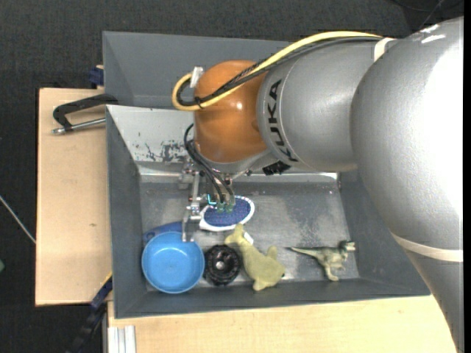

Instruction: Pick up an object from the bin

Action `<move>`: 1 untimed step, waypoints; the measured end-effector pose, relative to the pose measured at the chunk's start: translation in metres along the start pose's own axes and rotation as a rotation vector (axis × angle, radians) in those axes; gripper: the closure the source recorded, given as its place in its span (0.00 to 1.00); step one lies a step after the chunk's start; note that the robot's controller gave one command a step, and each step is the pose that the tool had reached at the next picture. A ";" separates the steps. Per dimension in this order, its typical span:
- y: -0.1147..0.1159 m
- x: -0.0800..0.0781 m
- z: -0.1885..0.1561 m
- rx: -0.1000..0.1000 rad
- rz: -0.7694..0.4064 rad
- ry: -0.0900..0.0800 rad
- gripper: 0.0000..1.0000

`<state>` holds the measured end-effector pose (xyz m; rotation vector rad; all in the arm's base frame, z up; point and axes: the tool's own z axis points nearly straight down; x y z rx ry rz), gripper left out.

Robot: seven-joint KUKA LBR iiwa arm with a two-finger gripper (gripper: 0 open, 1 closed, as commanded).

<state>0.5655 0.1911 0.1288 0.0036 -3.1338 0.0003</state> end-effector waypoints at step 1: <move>-0.025 0.022 0.056 -0.004 -0.188 -0.014 0.00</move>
Offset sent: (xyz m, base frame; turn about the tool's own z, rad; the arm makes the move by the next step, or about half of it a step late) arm -0.0243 -0.0274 -0.0588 -0.1877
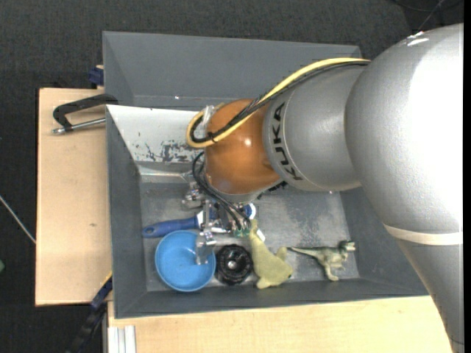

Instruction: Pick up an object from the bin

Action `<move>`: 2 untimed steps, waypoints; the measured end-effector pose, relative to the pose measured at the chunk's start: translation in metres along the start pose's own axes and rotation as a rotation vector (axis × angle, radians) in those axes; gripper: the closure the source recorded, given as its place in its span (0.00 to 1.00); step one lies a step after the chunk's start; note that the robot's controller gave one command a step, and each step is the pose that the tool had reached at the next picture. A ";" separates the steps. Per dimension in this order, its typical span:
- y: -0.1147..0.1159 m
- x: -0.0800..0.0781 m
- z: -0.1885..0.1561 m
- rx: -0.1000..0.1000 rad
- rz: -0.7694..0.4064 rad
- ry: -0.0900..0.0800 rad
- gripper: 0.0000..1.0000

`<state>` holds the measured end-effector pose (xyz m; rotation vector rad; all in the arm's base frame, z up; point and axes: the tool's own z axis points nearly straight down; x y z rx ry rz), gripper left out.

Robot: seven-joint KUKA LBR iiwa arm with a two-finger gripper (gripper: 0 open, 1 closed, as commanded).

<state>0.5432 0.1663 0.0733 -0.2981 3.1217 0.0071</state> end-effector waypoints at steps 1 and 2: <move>0.001 -0.003 -0.002 -0.002 0.003 -0.010 1.00; -0.018 0.012 -0.127 0.002 0.037 -0.006 1.00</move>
Offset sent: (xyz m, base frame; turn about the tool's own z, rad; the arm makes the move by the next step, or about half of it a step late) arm 0.0000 0.0000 0.0000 0.0000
